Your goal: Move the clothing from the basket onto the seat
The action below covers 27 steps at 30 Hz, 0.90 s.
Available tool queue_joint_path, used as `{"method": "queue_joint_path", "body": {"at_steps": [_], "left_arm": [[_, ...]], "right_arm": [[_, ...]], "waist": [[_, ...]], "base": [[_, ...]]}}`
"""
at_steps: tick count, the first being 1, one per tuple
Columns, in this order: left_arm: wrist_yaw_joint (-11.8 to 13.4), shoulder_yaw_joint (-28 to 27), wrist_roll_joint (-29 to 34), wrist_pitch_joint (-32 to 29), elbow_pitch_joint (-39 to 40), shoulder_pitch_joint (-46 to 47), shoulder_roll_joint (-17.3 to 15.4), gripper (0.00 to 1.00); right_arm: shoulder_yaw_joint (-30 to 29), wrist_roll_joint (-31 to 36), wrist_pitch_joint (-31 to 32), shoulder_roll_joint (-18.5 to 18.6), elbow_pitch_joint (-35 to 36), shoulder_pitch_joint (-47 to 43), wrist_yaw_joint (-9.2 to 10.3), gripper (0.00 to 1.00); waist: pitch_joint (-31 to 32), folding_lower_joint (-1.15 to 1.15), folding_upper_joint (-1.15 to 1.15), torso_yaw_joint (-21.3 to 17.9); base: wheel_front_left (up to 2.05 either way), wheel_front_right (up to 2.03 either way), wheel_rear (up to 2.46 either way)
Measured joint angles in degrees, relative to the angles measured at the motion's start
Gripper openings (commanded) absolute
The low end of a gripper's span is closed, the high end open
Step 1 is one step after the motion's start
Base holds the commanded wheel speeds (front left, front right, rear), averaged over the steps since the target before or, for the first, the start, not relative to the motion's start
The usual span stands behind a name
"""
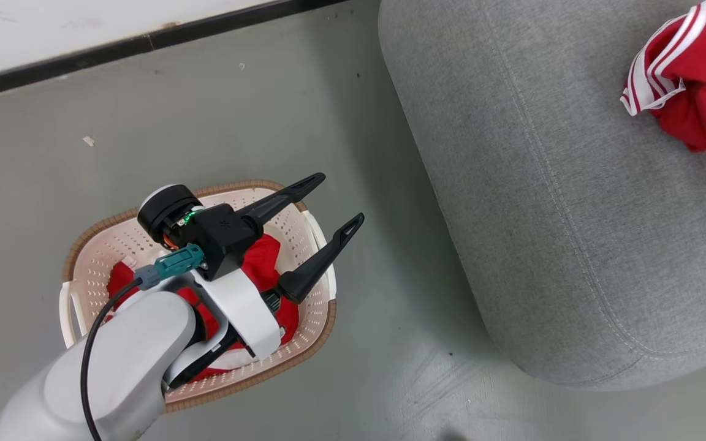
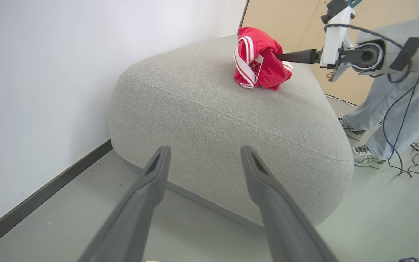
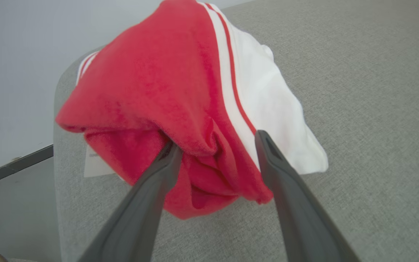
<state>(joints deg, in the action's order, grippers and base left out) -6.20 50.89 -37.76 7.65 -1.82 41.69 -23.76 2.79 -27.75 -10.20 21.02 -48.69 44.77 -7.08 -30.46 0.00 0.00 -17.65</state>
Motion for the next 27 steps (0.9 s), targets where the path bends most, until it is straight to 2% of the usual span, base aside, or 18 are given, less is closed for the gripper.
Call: {"method": "queue_joint_path", "body": {"at_steps": [10, 18, 27], "left_arm": [[0.0, -0.4, -1.1, 2.1, -2.0, -0.5, 0.3, 1.0], [0.1, -1.7, -1.8, 3.8, -3.8, -2.5, 0.4, 1.0], [1.5, -4.3, -2.6, 5.1, -5.5, -4.6, 0.4, 1.0]], "right_arm": [[3.2, -1.0, -1.7, 1.5, 1.7, -2.4, 0.0, 1.0], [4.7, -2.1, -3.0, 3.0, 6.1, -2.4, 0.0, 1.0], [5.9, -3.5, -4.0, 3.1, 11.8, -3.9, 0.0, 1.0]], "waist": [[3.8, 0.0, 0.0, -0.2], [7.2, 0.0, 0.0, 0.0], [11.2, 0.0, 0.0, 1.2]], "base": [[0.0, 0.0, 0.0], [0.0, 0.0, 0.0], [0.0, 0.0, 0.0]]}}
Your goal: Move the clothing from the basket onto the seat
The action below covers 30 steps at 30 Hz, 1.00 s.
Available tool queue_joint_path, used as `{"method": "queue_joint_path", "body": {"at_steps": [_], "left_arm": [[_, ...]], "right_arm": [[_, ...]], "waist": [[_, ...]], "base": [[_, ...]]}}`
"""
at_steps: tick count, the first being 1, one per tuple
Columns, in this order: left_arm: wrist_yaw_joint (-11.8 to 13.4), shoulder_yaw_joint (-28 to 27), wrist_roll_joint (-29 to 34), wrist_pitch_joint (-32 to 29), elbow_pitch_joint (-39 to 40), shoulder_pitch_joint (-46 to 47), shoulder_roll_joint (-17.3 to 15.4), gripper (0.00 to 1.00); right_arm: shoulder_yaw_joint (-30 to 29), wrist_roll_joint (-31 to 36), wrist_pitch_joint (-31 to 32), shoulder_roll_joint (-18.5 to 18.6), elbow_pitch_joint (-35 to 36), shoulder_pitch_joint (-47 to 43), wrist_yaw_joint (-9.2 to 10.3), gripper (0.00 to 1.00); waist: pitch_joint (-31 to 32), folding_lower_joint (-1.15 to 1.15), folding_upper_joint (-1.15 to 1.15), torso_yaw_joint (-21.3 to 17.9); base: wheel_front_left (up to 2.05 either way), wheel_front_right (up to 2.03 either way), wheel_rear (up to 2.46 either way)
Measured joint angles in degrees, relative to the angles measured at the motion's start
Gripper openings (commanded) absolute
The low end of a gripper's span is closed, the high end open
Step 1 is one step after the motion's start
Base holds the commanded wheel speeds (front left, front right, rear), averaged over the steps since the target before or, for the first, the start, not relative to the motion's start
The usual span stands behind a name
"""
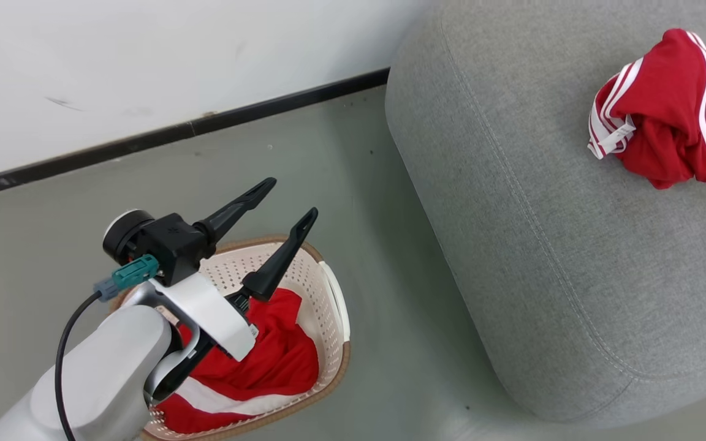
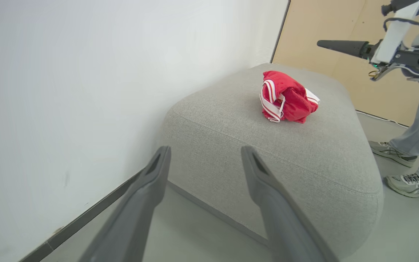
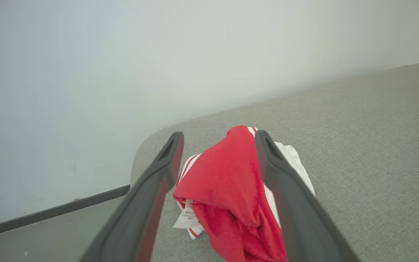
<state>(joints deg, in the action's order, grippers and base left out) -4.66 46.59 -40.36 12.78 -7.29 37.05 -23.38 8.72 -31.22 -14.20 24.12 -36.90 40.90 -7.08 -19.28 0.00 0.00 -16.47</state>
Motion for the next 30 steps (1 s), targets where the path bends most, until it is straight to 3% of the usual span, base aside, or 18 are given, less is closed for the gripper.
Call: {"method": "queue_joint_path", "body": {"at_steps": [13, 30], "left_arm": [[3.6, -4.4, -2.0, 1.1, -2.2, -4.1, 0.0, 1.0], [8.8, -12.7, -4.1, 1.5, -4.2, -11.5, 0.2, 1.0]], "right_arm": [[3.5, -0.5, -0.2, -1.0, 9.2, -3.6, 0.01, 1.0], [2.5, 0.9, -0.3, -3.4, 18.3, -12.5, 0.01, 1.0]], "waist": [[5.2, 0.0, 0.0, 3.7], [10.2, 0.0, 0.0, 9.9]], "base": [[0.0, 0.0, 0.0], [0.0, 0.0, 0.0]]}}
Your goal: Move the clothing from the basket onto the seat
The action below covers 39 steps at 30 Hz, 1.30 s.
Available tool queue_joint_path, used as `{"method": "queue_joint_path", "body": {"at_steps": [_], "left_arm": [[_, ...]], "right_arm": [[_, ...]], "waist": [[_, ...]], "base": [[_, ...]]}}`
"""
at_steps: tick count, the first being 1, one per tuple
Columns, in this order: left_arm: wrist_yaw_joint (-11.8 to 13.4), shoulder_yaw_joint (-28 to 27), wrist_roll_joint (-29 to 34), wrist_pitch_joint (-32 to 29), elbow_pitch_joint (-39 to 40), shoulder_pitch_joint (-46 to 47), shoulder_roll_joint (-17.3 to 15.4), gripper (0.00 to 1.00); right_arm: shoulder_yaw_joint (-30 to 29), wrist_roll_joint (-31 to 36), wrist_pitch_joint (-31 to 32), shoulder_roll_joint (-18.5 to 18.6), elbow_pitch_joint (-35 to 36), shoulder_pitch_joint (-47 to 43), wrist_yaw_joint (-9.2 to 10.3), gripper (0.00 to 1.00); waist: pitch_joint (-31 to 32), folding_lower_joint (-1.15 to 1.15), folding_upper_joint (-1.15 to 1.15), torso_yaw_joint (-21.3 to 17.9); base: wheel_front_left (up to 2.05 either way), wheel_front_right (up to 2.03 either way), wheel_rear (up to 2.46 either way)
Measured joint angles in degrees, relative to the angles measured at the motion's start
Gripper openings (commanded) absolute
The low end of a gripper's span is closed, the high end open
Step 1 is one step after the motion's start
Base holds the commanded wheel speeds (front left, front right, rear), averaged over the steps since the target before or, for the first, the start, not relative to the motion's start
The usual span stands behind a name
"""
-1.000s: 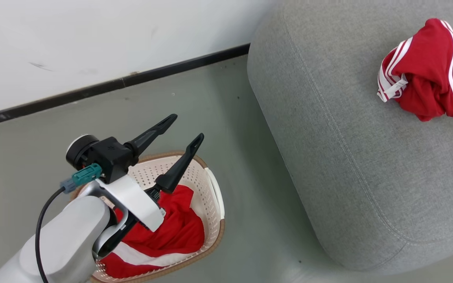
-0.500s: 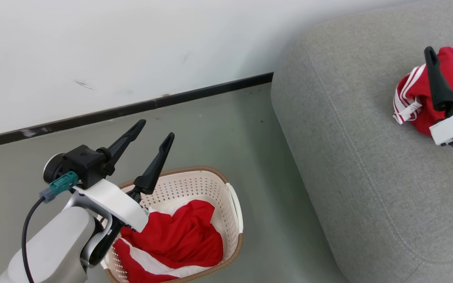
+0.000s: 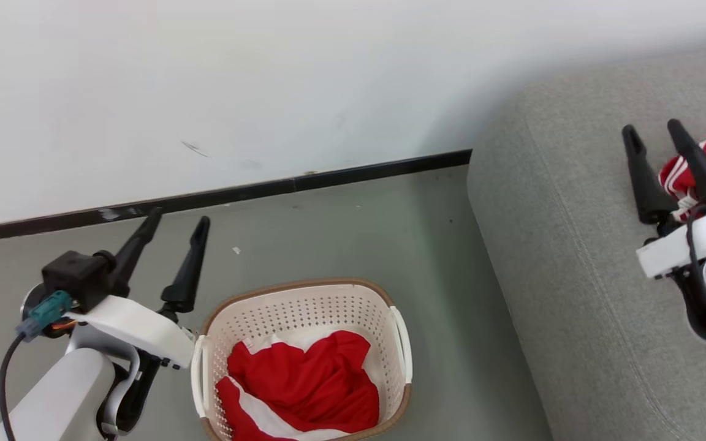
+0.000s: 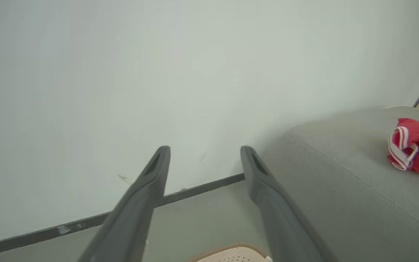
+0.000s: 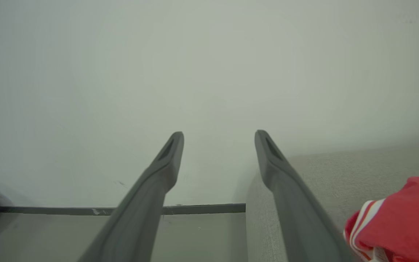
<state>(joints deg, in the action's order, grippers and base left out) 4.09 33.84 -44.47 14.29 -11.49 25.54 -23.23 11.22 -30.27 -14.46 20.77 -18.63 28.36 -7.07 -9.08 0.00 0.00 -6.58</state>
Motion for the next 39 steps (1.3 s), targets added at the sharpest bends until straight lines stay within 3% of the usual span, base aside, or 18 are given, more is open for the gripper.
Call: {"method": "queue_joint_path", "body": {"at_steps": [18, 24, 29, 39], "left_arm": [[4.3, -14.7, 1.9, 0.2, 1.6, -11.3, 4.6, 1.0], [4.3, -17.5, 3.4, 0.2, 2.8, -14.9, 7.3, 1.0], [4.2, -19.2, 5.9, 0.2, 3.1, -17.0, 8.0, 1.0], [3.2, -20.9, 10.3, 0.2, 2.9, -20.5, 9.0, 1.0]], "right_arm": [[-5.5, 3.4, 0.0, -7.0, 7.6, -14.2, 0.0, 1.0], [-5.8, 5.3, 0.0, -8.7, 8.8, -19.2, 0.0, 1.0], [-8.3, 5.7, 0.0, -10.7, 9.9, -22.2, 0.0, 1.0], [-6.9, 9.1, 0.0, -11.4, 10.7, -25.8, 0.0, 1.0]], "waist": [[4.5, 0.0, 0.0, 6.4], [5.9, 0.0, 0.0, 7.7], [6.9, 0.0, 0.0, 8.5], [8.3, 0.0, 0.0, 9.3]], "base": [[0.0, 0.0, 0.0], [0.0, 0.0, 0.0], [0.0, 0.0, 0.0], [0.0, 0.0, 0.0]]}}
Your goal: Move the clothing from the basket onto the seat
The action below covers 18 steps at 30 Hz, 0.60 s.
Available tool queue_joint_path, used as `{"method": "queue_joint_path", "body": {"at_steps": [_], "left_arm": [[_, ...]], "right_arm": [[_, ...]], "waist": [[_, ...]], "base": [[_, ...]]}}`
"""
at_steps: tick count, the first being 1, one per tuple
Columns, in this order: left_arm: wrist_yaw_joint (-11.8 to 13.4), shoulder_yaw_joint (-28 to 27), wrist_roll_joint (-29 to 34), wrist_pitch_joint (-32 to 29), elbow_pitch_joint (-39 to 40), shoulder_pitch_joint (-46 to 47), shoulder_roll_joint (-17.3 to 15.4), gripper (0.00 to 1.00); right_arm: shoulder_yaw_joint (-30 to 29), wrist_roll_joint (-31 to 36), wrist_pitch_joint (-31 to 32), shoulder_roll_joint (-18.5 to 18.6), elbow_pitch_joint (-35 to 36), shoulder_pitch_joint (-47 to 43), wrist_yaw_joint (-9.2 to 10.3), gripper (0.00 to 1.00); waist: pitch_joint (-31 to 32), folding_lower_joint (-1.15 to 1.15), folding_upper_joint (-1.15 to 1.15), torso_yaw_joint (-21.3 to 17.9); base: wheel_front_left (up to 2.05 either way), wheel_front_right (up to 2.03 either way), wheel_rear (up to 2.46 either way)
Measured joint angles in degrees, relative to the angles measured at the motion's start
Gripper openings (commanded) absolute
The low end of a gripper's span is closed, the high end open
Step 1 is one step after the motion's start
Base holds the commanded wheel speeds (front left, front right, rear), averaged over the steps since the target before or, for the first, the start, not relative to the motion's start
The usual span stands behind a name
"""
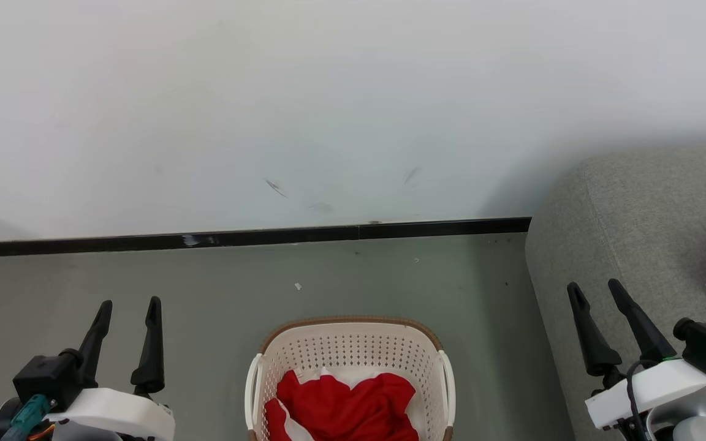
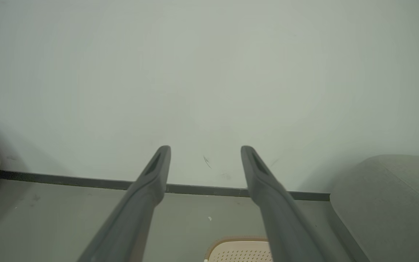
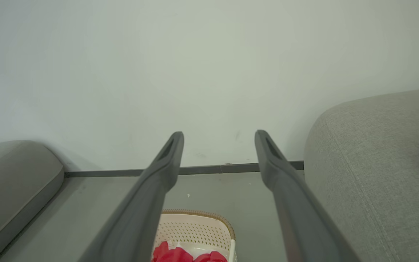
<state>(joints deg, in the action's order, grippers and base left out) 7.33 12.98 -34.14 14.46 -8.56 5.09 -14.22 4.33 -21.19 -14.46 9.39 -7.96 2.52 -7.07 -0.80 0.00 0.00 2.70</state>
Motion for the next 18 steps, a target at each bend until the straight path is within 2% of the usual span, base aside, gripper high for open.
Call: {"method": "queue_joint_path", "body": {"at_steps": [18], "left_arm": [[-2.0, -2.1, 5.1, 0.0, 0.0, -1.0, 2.7, 1.0]], "right_arm": [[0.0, 3.1, 0.0, -0.7, 1.7, -0.3, 0.0, 1.0]], "waist": [[0.0, 0.0, 0.0, -0.3]], "base": [[0.0, 0.0, 0.0]]}}
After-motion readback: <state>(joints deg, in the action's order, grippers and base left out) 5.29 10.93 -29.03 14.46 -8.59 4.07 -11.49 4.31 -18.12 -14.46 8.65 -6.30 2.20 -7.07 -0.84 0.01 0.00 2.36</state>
